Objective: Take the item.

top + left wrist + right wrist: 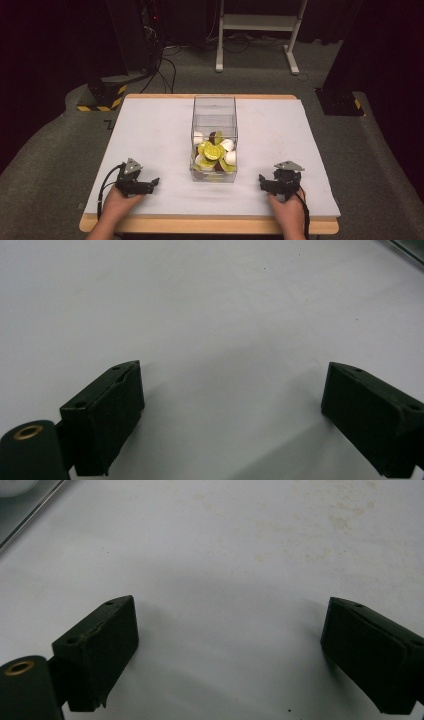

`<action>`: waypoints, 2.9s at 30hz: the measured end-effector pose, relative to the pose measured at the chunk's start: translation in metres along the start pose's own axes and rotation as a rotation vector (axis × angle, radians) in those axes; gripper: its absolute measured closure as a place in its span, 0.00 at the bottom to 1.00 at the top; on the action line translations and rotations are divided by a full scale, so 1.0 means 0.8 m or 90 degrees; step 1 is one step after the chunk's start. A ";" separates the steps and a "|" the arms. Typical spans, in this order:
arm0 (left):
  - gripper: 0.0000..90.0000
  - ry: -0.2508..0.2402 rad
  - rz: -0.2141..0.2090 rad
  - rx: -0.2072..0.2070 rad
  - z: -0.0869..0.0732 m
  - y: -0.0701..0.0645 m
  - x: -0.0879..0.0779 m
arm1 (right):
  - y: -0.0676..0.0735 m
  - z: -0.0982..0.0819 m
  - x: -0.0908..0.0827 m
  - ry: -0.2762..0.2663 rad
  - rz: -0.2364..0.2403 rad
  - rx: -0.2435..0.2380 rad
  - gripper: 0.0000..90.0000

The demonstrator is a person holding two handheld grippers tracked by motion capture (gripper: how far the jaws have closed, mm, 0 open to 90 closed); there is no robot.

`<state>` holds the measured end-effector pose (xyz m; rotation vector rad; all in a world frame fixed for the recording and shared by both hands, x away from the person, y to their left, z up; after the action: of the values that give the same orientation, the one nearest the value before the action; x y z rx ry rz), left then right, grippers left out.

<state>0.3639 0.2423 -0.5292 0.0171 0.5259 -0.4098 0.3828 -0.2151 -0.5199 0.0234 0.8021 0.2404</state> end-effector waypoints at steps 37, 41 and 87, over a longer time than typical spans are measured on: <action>0.14 0.011 -0.009 -0.003 0.005 -0.004 0.000 | 0.000 0.000 0.000 0.000 0.002 0.000 0.09; 0.14 0.017 -0.020 0.009 0.007 -0.007 -0.002 | 0.000 0.000 0.000 0.000 0.003 0.001 0.09; 0.19 -0.095 -0.139 0.030 0.046 -0.083 -0.031 | -0.001 0.000 0.000 0.002 0.005 0.003 0.09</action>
<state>0.3368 0.1866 -0.4789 -0.0259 0.3716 -0.6313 0.3832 -0.2155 -0.5201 0.0309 0.8055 0.2466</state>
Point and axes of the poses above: each handheld gripper's, and its own axes: x roughly forward along the jaws, z roughly out of its top, y roughly to its left, the point moved 2 cm from there along x, roughly forward along the jaws, and after that the axes turned 11 degrees about x, right-handed, at the moved point
